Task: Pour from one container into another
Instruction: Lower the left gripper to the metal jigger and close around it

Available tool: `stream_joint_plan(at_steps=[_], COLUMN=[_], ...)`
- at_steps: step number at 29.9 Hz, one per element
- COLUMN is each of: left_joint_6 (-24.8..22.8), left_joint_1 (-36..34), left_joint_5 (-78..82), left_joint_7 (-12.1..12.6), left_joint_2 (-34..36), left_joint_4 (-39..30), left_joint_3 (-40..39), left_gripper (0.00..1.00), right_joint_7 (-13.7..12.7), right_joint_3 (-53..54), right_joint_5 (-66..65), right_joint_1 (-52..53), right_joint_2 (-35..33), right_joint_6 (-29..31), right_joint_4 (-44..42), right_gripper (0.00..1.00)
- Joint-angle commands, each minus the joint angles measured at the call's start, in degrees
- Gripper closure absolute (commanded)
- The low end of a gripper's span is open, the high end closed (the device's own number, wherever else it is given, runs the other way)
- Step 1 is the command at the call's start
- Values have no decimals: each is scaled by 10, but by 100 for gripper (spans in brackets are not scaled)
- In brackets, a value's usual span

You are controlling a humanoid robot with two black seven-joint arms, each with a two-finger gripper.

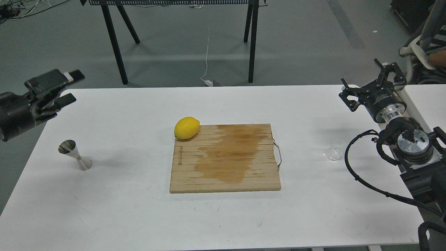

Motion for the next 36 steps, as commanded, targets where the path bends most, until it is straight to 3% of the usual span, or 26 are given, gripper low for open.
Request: stream_joint_plan(at_steps=[1, 4, 7, 11, 15, 19, 26, 36], left_joint_6=[81, 139, 204, 258, 269, 269, 269, 281], left_joint_1=[11, 12, 15, 16, 18, 18, 33, 35], left_joint_5=[120, 207, 262, 326, 352, 371, 371, 364], left_joint_7=[-3, -10, -2, 42, 67, 110, 146, 142], left_joint_2=[9, 10, 7, 0, -17, -62, -128, -185], left_joint_4=[-6, -3, 0, 22, 48, 92, 153, 242], left_joint_3=[55, 111, 164, 206, 213, 214, 212, 210], left_gripper=[0, 0, 0, 0, 0, 0, 1, 1], right_joint_7=[0, 0, 0, 0, 0, 0, -1, -1], right_joint_3=[0, 0, 0, 0, 0, 0, 0, -4], right_joint_5=[0, -1, -1, -1, -1, -1, -1, -3], right_joint_1=[0, 2, 3, 3, 3, 3, 3, 3], right_joint_2=[0, -1, -4, -6, -6, -6, -7, -8], right_joint_6=[0, 0, 0, 0, 0, 0, 0, 0], right_joint_4=[0, 0, 0, 0, 0, 0, 0, 0], right_gripper=[1, 1, 1, 1, 1, 1, 1, 1])
